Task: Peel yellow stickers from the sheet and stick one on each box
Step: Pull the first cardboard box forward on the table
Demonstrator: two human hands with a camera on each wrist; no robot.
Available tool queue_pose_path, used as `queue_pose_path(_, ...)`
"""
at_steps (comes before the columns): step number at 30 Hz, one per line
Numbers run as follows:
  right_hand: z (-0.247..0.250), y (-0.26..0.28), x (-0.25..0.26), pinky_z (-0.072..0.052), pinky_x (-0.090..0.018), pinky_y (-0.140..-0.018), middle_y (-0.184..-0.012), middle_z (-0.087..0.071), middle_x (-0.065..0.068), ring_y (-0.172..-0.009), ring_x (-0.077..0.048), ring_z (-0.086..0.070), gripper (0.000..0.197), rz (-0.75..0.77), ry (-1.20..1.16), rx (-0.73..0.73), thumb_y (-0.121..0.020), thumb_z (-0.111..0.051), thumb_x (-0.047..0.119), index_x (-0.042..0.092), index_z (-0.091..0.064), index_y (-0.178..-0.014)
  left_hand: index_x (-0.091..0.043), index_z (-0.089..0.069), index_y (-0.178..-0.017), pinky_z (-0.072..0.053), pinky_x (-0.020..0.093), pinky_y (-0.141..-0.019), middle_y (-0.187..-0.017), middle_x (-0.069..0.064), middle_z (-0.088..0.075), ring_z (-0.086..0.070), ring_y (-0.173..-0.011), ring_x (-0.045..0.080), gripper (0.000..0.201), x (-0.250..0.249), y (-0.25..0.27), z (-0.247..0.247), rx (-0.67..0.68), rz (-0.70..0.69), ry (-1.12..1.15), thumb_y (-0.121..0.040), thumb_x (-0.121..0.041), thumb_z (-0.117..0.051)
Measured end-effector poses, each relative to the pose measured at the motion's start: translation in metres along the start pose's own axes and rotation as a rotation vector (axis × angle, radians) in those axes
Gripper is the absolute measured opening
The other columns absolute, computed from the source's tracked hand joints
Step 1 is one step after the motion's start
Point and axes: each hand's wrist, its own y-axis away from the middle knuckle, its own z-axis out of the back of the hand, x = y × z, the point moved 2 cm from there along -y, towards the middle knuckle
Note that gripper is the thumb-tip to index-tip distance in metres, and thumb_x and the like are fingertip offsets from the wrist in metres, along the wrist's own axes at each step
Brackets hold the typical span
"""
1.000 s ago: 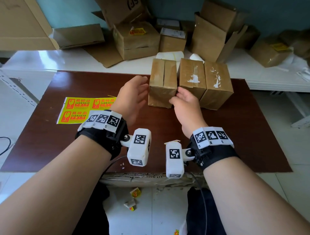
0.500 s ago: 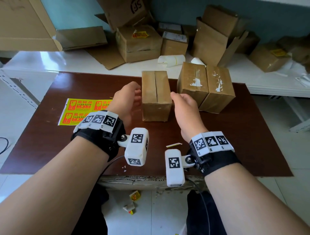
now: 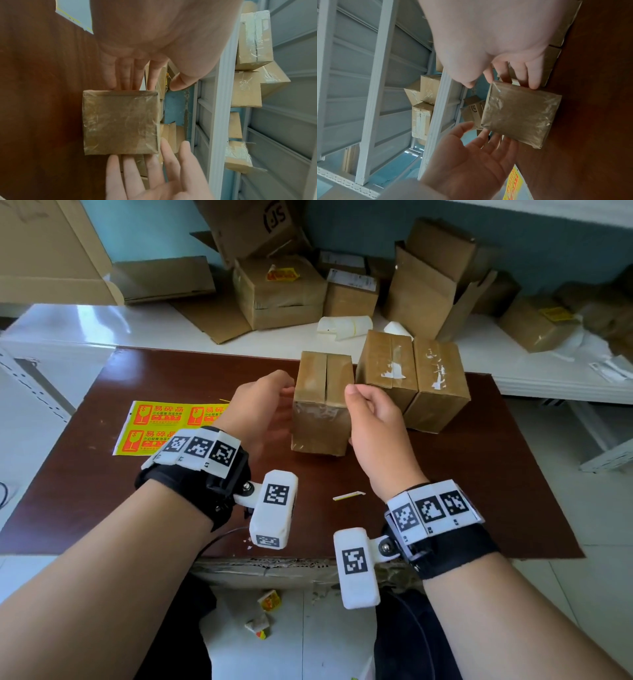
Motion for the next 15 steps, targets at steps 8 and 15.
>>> queue_pose_path(8,0.011,0.009,-0.002,-0.048,-0.023,-0.079,-0.113,-0.071,0.010,-0.101,-0.002,-0.064,0.020,-0.027,0.126,0.048,-0.110,-0.062,0.032,0.024,-0.071,-0.125,-0.009,-0.073,-0.100,-0.057,0.050,-0.100,-0.098,0.012,-0.081,-0.075,-0.089,0.029,0.023,0.007,0.002,0.000,0.039,0.041,-0.083,-0.098,-0.027,-0.060)
queue_pose_path(15,0.011,0.017,0.005,-0.044,-0.017,-0.085,-0.141,-0.060,0.006,-0.102,0.001,-0.060,0.032,0.092,0.264,-0.005,-0.109,-0.061,0.026,0.026,-0.064,-0.140,-0.009,-0.071,-0.119,-0.061,0.052,-0.098,-0.120,0.014,-0.079,-0.078,-0.107,0.031,0.034,0.009,0.002,0.004,0.054,0.096,-0.030,-0.095,-0.033,-0.065)
